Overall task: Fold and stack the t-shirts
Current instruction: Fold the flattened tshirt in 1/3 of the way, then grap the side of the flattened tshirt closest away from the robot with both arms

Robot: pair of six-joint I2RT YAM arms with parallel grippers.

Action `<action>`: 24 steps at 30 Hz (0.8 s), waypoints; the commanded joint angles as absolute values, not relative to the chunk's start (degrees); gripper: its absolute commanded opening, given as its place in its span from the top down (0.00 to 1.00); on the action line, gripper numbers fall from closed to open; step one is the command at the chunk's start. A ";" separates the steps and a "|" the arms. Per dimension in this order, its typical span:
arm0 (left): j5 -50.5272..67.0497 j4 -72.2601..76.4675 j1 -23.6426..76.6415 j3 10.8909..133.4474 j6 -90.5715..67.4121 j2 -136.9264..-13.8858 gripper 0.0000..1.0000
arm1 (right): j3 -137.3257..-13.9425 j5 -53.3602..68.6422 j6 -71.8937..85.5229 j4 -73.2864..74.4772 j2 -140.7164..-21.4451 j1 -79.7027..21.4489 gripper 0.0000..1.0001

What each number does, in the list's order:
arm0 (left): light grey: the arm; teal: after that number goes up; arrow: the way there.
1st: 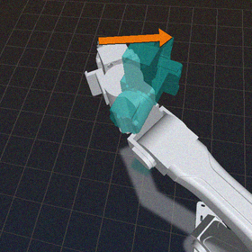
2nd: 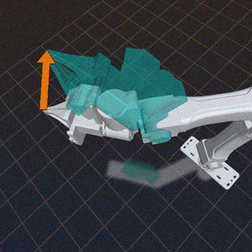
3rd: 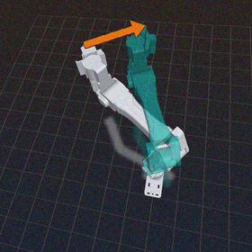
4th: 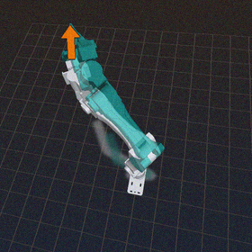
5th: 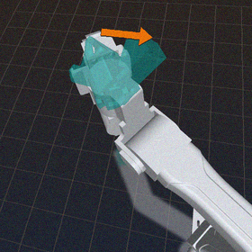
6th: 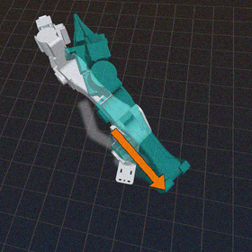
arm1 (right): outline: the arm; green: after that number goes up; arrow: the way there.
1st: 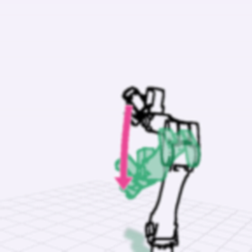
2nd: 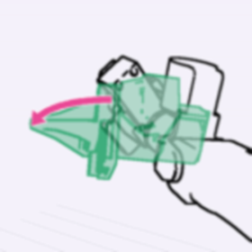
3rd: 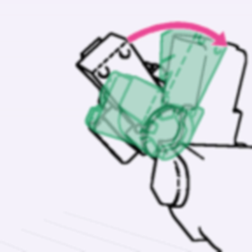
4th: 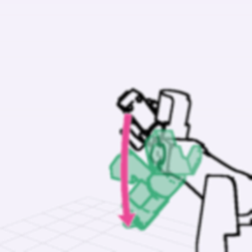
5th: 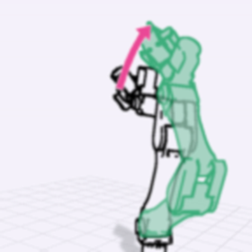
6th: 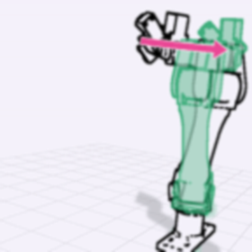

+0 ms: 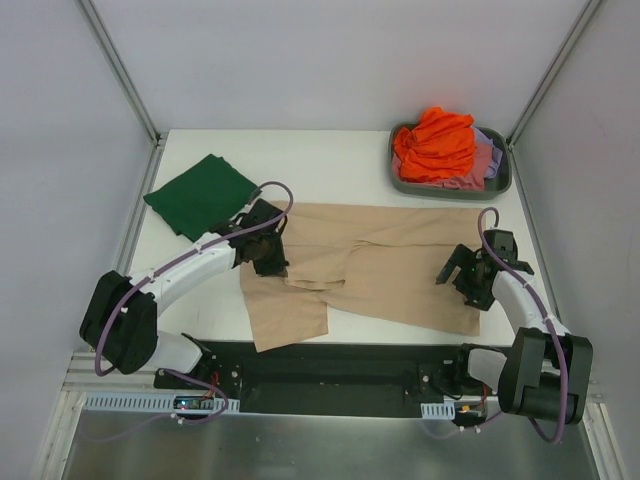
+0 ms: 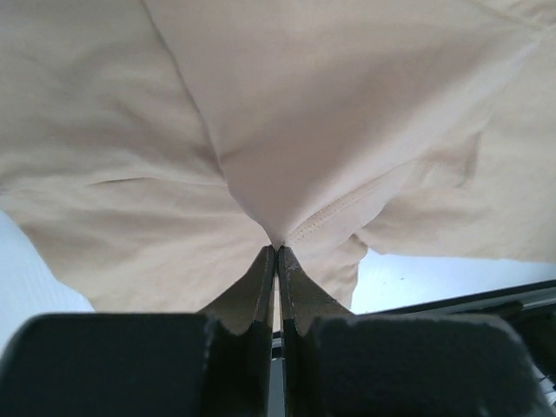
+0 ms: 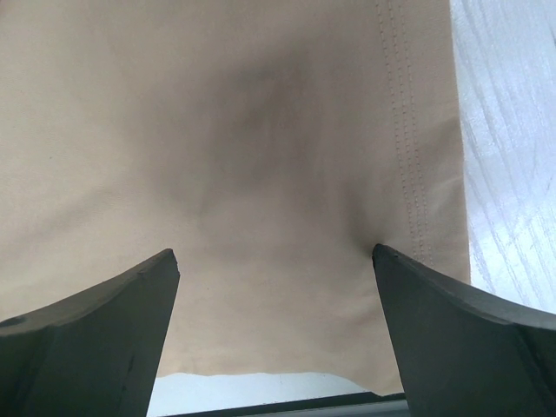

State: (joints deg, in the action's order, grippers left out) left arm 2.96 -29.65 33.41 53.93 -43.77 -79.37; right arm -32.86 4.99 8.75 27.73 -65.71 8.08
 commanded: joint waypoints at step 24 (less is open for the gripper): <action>9.76 -47.11 34.98 34.03 -47.28 -59.95 0.31 | -32.17 -1.33 10.90 28.92 -56.33 8.35 0.04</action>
